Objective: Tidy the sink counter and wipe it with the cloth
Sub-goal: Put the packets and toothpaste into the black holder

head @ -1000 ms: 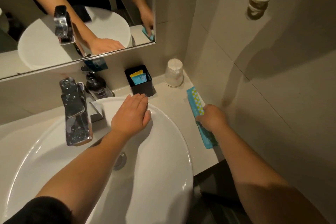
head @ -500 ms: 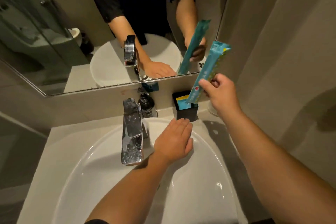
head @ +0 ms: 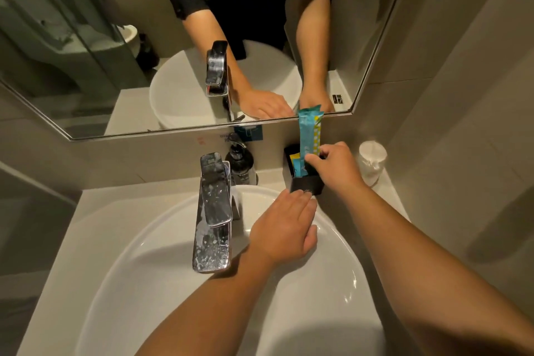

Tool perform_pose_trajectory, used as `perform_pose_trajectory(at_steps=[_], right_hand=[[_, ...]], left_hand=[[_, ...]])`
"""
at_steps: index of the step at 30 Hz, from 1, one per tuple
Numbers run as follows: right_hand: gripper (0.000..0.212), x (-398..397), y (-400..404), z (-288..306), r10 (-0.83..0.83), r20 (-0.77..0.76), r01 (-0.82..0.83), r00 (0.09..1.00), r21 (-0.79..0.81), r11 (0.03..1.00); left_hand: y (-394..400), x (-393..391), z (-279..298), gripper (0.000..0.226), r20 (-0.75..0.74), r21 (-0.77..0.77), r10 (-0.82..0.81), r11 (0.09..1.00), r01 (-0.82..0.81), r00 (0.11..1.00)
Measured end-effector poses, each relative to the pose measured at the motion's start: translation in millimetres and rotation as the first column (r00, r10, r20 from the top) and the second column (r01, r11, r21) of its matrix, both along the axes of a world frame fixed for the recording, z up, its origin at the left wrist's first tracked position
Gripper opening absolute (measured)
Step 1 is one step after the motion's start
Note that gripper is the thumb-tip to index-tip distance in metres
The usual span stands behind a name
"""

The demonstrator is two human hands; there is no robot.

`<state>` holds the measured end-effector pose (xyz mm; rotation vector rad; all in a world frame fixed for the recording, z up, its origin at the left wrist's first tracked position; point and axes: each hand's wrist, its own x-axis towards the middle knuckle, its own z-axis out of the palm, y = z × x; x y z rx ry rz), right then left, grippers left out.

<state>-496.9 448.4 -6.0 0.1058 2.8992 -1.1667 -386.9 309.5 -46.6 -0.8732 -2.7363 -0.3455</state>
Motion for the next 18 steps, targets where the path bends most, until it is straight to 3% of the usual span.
perform_pose_trajectory(at_steps=[8, 13, 16, 18], right_hand=[[0.048, 8.6, 11.5, 12.5, -0.026, 0.025, 0.027, 0.999, -0.043, 0.999], [0.025, 62.2, 57.4, 38.4, -0.21, -0.104, 0.195, 0.972, -0.136, 0.971], [0.023, 118.2, 104.0, 27.0, -0.302, -0.012, 0.3, 0.953, 0.156, 0.941], [0.027, 150.3, 126.3, 9.9, -0.292, 0.121, 0.228, 0.949, 0.378, 0.897]], left_hand=[[-0.2, 0.2, -0.5, 0.048, 0.057, -0.028, 0.021, 0.999, -0.019, 0.998], [-2.8, -1.4, 6.7, 0.049, 0.13, -0.073, 0.041, 0.997, -0.032, 0.991], [0.1, 0.3, 4.9, 0.048, 0.137, -0.099, 0.052, 0.994, -0.039, 0.989], [1.8, -0.3, 2.6, 0.047, 0.122, -0.103, 0.058, 0.994, -0.046, 0.991]])
